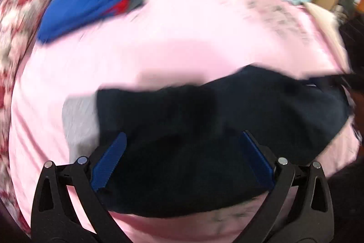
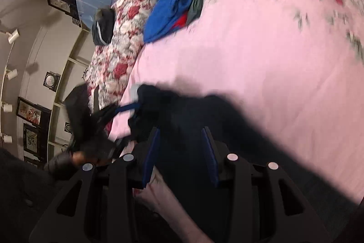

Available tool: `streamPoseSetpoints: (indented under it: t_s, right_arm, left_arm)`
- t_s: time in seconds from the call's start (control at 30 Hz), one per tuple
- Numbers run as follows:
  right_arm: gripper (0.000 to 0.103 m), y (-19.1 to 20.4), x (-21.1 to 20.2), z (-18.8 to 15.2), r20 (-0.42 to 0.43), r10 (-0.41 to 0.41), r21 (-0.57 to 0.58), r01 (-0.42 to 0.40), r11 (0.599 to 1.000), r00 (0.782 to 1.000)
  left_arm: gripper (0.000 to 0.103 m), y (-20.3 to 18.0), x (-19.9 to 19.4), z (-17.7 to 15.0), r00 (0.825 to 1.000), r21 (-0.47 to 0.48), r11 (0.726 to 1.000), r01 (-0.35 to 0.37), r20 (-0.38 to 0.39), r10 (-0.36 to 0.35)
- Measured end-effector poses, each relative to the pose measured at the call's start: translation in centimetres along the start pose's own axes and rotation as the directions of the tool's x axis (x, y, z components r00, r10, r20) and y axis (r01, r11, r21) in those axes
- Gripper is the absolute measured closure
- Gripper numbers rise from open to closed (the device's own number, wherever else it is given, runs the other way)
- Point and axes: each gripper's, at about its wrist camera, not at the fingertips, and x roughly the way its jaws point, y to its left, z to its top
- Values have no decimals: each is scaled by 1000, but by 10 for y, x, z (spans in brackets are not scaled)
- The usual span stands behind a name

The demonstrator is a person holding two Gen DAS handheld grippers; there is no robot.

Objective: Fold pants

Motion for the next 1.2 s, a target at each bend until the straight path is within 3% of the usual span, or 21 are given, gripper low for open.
streamPoseSetpoints:
  t_s: [0.07, 0.1, 0.17, 0.2, 0.27, 0.33, 0.43, 0.5, 0.53, 0.57, 0.63, 0.67, 0.73, 0.8, 0.87, 1.0, 1.07, 1.2]
  right_arm:
    - [62, -12, 21, -26, -42, -107, 23, 108, 994, 993]
    - [65, -18, 28, -39, -47, -153, 26, 155, 988, 987]
    - [65, -15, 15, -49, 14, -169, 47, 168, 985, 986]
    - [63, -14, 7, -51, 23, -161, 76, 159, 984, 987]
    - [61, -10, -24, -59, 129, -149, 99, 137, 986, 980]
    - [56, -14, -52, -72, 198, -192, 112, 173, 979, 961]
    - [56, -37, -84, -97, 231, -279, 183, 240, 953, 932]
    - [56, -71, -103, -122, 207, -403, 290, 338, 895, 892]
    - [56, -80, -109, -131, 196, -419, 321, 346, 882, 886]
    - [61, -90, -123, -144, 230, -372, 362, 276, 890, 899]
    - [57, -101, -156, -165, 297, -352, 449, 196, 872, 888]
    - [56, -102, -177, -178, 364, -338, 468, 143, 872, 868]
    - [54, -107, -210, -203, 443, -398, 517, 134, 845, 804]
    - [50, -117, -238, -231, 448, -523, 605, 185, 775, 725]
    - [50, -130, -250, -248, 421, -590, 660, 213, 720, 689]
    - [50, -160, -265, -269, 376, -619, 706, 219, 673, 690]
    - [50, -170, -263, -271, 375, -607, 708, 207, 675, 700]
    - [50, -178, -247, -264, 307, -641, 727, 261, 635, 703]
  left_arm:
    - [2, 5, 9, -7, 1000, 18, 1000, -12, 15, 11]
    - [2, -4, 11, -10, 998, 75, 995, -59, 15, 58]
    - [2, -25, 14, -11, 988, 179, 972, -151, -7, 155]
    - [2, -32, 8, -11, 988, 192, 970, -150, -3, 153]
    - [2, -42, -5, -11, 994, 179, 978, -111, 18, 110]
    - [2, -58, -14, -12, 998, 135, 989, -63, 37, 59]
    - [2, -84, -4, -19, 998, 102, 993, -59, 30, 56]
    - [2, -97, 3, -28, 994, 119, 987, -108, 21, 106]
    - [2, -99, 7, -32, 988, 138, 979, -152, 24, 150]
    - [2, -100, 16, -37, 977, 164, 964, -210, 6, 212]
    - [2, -97, 17, -34, 975, 159, 962, -221, 2, 224]
    - [2, -92, 11, -32, 974, 146, 963, -224, 2, 226]
    - [2, -85, -5, -27, 970, 108, 964, -244, 17, 244]
    - [2, -81, -18, -20, 961, 53, 960, -274, 39, 272]
    - [2, -77, -28, -13, 952, 9, 953, -302, 59, 301]
    - [2, -81, -43, 6, 935, -50, 939, -340, 88, 344]
    - [2, -87, -49, 11, 937, -49, 942, -332, 98, 335]
    - [2, -111, -52, 18, 944, 0, 949, -314, 104, 312]
